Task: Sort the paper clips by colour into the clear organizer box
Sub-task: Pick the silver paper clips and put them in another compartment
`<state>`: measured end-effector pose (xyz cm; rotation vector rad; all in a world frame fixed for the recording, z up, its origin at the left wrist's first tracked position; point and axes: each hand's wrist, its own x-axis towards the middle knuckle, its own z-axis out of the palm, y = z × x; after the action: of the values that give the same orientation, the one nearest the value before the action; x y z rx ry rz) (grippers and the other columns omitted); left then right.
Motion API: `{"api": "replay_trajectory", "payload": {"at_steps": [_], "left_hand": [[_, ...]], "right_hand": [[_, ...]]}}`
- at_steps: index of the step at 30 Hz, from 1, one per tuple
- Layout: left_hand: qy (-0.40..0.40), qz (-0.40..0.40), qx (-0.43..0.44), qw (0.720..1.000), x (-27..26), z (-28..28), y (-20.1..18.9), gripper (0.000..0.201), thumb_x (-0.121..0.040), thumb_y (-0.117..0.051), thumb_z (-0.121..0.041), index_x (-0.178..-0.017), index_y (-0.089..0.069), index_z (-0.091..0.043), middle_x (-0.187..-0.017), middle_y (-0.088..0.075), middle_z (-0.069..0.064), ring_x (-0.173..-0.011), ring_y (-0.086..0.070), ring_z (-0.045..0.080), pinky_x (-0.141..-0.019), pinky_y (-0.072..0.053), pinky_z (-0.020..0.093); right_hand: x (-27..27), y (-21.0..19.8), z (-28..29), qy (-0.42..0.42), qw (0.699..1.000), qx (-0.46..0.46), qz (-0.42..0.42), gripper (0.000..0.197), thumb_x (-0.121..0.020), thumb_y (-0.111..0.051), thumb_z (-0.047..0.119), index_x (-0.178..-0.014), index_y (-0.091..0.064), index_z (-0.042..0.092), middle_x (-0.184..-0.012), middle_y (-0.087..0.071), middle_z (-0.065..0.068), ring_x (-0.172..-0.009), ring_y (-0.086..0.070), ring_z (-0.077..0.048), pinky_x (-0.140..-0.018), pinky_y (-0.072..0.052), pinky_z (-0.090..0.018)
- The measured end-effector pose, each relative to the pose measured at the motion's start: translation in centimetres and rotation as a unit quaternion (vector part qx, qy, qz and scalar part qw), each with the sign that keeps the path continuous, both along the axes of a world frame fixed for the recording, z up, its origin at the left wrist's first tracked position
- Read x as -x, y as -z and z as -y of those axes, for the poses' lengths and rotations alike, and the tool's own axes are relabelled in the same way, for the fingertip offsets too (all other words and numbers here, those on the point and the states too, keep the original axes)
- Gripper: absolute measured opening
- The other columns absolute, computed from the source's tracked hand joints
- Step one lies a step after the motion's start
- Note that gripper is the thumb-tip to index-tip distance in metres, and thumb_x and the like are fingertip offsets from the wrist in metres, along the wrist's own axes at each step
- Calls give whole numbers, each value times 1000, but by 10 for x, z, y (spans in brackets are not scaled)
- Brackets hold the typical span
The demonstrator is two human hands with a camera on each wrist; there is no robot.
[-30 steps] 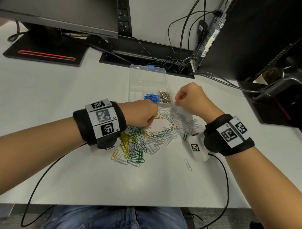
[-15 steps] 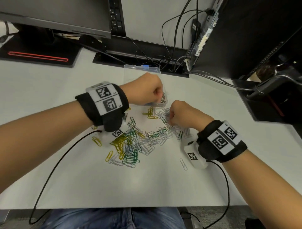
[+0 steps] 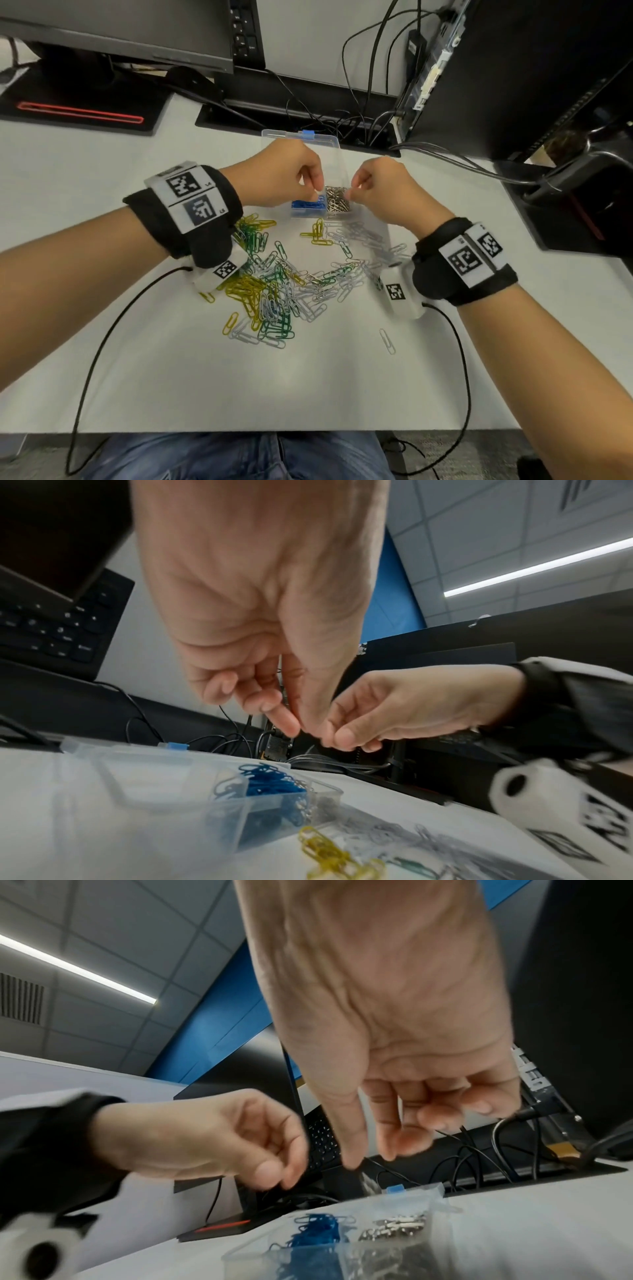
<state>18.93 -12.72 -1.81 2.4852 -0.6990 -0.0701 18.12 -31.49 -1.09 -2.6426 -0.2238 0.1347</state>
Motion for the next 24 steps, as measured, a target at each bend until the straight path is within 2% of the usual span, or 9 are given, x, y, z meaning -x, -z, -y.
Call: {"api": "replay_trajectory", "payload": {"at_steps": [3,6,9,12,14,16,19,21,24], "left_hand": [[62,-23,-47,997,19,-6,3,8,-79,-73,-13,-86,-71,-15,-73,-61,-12,-62,-49,-9,-55,-34,4],[149,-90,-114,978,35,-6,10,9,-80,-73,-21,-88,-70,-19,-81,-66,-11,-67,-52,-8,-60,-37,7],[176,-127,-159,963,42,-2,17,10,-80,-73,-20,-90,-70,-17,-80,-66,-10,-64,-54,-3,-60,-39,6],[175,-112,-187,960,45,0,21,6,-81,-72,-18,-86,-69,-18,-76,-61,-11,-63,-51,-1,-57,-37,5],[158,-98,-197,963,43,-3,21,6,-81,-71,-17,-78,-67,-21,-76,-63,-11,-65,-53,2,-57,-37,8],[128,-73,-207,967,40,-8,18,14,-81,-71,-16,-70,-65,-23,-77,-67,-11,-70,-57,4,-62,-40,16],[90,-55,-203,973,39,-12,14,7,-80,-72,-19,-75,-68,-19,-76,-65,-10,-74,-57,7,-65,-41,22],[88,-52,-189,977,40,-10,14,5,-80,-73,-21,-81,-70,-17,-76,-64,-10,-72,-56,5,-62,-41,19],[105,-80,-186,974,47,-1,19,12,-78,-76,-25,-84,-69,-17,-74,-62,-11,-68,-53,2,-59,-41,17]], "right_hand": [[4,5,1,-19,1000,22,-2,6,-79,-71,15,-81,-65,16,-85,-59,0,-80,-55,-19,-59,-40,-25],[21,10,4,-38,996,67,-44,24,-75,-70,7,-61,-64,26,-74,-64,4,-82,-61,-21,-77,-53,-35],[38,13,5,-42,985,135,-100,19,-72,-74,12,-64,-65,26,-77,-64,5,-94,-54,-21,-86,-47,-38],[47,16,5,-57,977,174,-108,13,-71,-78,18,-75,-67,24,-84,-64,2,-100,-40,-20,-83,-35,-37],[48,18,4,-61,977,174,-107,15,-71,-78,18,-73,-64,23,-87,-64,-1,-101,-39,-21,-82,-33,-37],[47,21,1,-66,975,181,-115,16,-73,-74,13,-71,-61,23,-90,-64,-6,-101,-42,-23,-82,-35,-37],[44,28,1,-76,968,201,-128,11,-80,-63,9,-77,-58,18,-96,-61,-11,-101,-48,-29,-80,-36,-35],[44,30,3,-84,965,209,-133,8,-83,-57,11,-78,-55,18,-98,-59,-11,-99,-48,-31,-77,-33,-35],[45,28,4,-106,962,212,-132,10,-85,-54,9,-78,-58,15,-92,-60,-9,-95,-47,-28,-77,-33,-34]]}}
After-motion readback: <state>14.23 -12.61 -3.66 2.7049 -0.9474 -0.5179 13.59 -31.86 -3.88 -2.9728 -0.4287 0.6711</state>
